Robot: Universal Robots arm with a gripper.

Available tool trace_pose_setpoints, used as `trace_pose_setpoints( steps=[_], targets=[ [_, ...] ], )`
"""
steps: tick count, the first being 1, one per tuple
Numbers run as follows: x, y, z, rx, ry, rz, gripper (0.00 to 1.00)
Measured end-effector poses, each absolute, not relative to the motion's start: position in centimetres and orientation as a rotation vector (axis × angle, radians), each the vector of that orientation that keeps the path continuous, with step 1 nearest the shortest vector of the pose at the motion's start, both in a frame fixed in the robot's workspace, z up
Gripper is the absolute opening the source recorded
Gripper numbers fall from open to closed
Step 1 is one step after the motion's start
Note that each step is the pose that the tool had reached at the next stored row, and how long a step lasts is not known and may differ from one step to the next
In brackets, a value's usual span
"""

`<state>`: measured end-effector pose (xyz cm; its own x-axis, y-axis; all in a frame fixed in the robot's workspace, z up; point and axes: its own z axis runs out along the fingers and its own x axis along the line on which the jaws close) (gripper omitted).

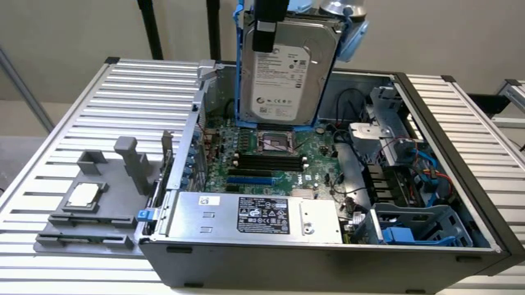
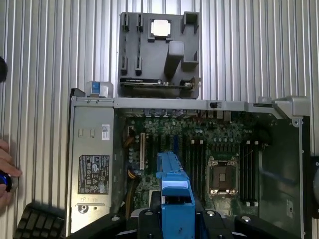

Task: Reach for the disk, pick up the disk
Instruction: 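Pick up the disk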

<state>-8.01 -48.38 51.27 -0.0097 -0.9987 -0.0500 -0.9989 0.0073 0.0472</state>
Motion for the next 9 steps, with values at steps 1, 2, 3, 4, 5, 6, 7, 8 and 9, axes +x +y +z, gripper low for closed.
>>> trace_pose_setpoints(
  steps=[1, 2, 3, 4, 5, 6, 7, 8, 9],
  targets=[
    [-7.6, -48.5, 51.3, -2.209, 2.228, 0.108, 0.33],
    [-7.2, -48.7, 51.3, -2.209, 2.228, 0.108, 0.33],
    [-6.7, -48.8, 51.2, -2.209, 2.228, 0.108, 0.33],
    [-6.3, -49.0, 51.2, -2.209, 2.228, 0.108, 0.33],
    [-5.9, -49.1, 51.2, -2.209, 2.228, 0.108, 0.33],
    [-5.4, -49.2, 51.2, -2.209, 2.228, 0.108, 0.33],
    [-5.0, -49.4, 51.2, -2.209, 2.228, 0.108, 0.33],
    [-4.5, -49.5, 51.2, -2.209, 2.228, 0.108, 0.33],
    [-4.1, -49.6, 51.2, -2.209, 2.228, 0.108, 0.33]
  ],
)
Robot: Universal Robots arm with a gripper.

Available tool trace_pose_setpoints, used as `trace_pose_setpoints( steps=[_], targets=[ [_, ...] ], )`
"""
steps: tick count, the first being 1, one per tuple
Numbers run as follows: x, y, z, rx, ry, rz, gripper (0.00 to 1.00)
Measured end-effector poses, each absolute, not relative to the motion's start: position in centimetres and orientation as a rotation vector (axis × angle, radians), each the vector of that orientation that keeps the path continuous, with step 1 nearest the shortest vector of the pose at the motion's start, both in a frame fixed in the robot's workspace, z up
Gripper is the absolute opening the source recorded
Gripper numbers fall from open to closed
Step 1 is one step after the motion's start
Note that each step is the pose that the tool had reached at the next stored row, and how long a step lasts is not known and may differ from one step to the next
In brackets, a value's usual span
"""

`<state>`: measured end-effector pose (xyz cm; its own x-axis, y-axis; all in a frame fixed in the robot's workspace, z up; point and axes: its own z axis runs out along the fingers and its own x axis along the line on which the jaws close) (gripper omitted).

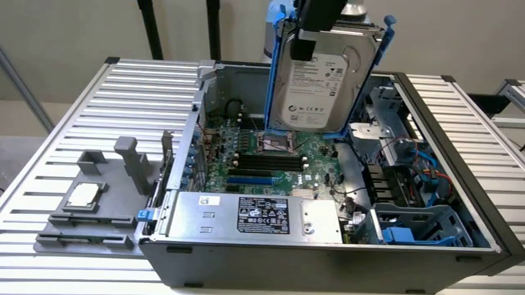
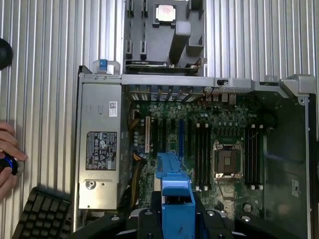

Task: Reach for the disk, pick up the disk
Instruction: 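Pick up the disk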

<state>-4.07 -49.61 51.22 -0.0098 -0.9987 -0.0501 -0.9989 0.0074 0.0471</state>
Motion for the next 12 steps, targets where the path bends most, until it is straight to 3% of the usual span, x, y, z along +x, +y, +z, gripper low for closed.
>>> trace_pose_setpoints(
  steps=[12],
  targets=[
    [1.4, -51.0, 51.2, -2.208, 2.227, 0.109, 0.33]
  ],
)
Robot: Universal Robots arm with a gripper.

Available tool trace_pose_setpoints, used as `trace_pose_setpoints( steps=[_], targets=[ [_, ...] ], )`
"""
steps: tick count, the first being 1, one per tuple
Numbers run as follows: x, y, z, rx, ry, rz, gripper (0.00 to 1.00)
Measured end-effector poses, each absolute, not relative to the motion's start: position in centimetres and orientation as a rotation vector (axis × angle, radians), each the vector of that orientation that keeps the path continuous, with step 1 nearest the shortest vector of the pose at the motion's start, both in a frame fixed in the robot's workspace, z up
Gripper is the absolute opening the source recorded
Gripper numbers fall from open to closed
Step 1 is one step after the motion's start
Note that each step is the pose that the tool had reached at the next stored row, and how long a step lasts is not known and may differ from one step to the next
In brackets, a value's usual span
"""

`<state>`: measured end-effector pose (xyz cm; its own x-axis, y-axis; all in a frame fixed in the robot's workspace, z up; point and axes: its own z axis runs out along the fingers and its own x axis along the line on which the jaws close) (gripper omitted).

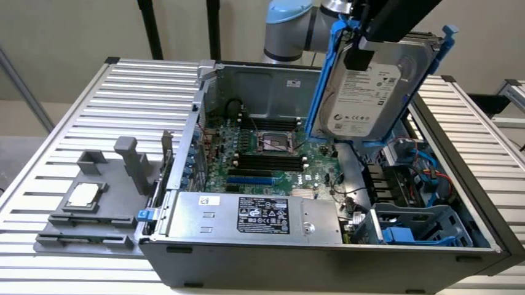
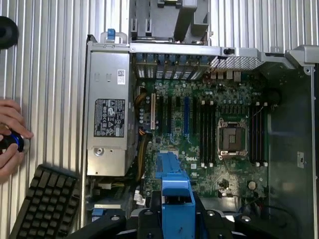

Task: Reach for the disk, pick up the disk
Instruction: 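Pick up the disk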

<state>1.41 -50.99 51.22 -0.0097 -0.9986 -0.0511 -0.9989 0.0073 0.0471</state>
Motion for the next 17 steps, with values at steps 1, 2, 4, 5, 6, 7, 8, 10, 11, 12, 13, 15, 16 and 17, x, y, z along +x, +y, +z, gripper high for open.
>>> trace_pose_setpoints(
  steps=[1, 2, 4, 5, 6, 7, 8, 10, 11, 12, 13, 15, 16, 17],
  targets=[
    [1.9, -51.1, 51.2, -2.208, 2.228, 0.109, 0.33],
    [2.3, -51.2, 51.2, -2.209, 2.227, 0.109, 0.33],
    [3.2, -51.5, 51.2, -2.208, 2.227, 0.109, 0.33],
    [3.7, -51.6, 51.2, -2.208, 2.227, 0.109, 0.33],
    [4.1, -51.7, 51.2, -2.209, 2.227, 0.109, 0.33],
    [4.6, -51.8, 51.2, -2.208, 2.227, 0.109, 0.33],
    [5.0, -51.9, 51.2, -2.208, 2.227, 0.109, 0.33],
    [5.9, -52.2, 51.2, -2.208, 2.227, 0.109, 0.33],
    [6.4, -52.3, 51.2, -2.208, 2.227, 0.109, 0.33],
    [6.9, -52.4, 51.2, -2.208, 2.227, 0.109, 0.33],
    [7.3, -52.6, 51.2, -2.208, 2.227, 0.109, 0.33],
    [8.2, -52.9, 51.2, -2.208, 2.227, 0.109, 0.33],
    [8.7, -53.1, 51.2, -2.209, 2.227, 0.109, 0.33],
    [9.1, -53.2, 51.2, -2.209, 2.227, 0.109, 0.33]
  ],
)
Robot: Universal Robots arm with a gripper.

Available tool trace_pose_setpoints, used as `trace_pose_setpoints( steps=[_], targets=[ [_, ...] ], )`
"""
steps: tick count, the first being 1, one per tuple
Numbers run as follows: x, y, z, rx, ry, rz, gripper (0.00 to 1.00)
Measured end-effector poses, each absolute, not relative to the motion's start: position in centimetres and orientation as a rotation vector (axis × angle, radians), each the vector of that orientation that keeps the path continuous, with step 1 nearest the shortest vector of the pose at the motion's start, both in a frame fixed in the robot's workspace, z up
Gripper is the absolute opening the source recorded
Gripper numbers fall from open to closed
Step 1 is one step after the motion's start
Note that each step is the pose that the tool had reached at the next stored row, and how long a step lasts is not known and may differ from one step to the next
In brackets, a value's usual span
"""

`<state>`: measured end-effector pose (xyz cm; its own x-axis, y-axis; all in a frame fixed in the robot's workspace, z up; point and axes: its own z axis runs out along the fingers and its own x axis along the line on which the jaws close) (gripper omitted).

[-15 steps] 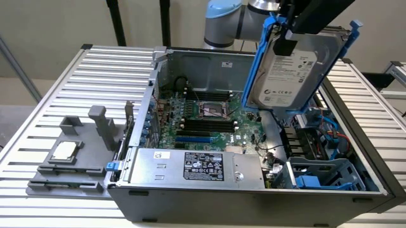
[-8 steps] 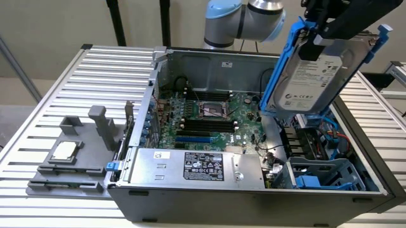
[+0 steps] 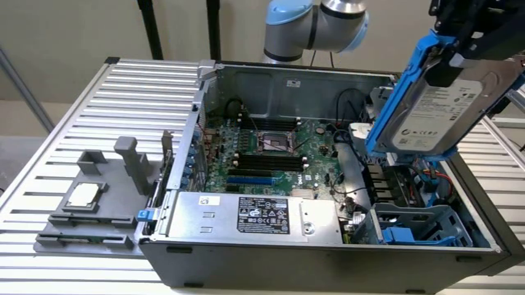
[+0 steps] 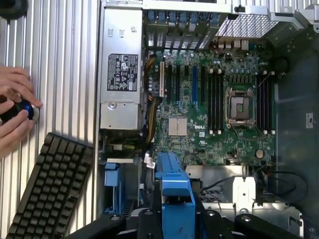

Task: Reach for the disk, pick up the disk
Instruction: 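Pick up the disk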

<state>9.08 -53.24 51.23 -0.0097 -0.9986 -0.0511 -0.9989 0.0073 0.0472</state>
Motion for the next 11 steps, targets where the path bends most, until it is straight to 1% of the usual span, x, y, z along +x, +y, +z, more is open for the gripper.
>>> trace_pose_setpoints(
  steps=[11],
  targets=[
    [11.1, -56.5, 51.2, -2.209, 2.228, 0.110, 0.33]
  ],
)
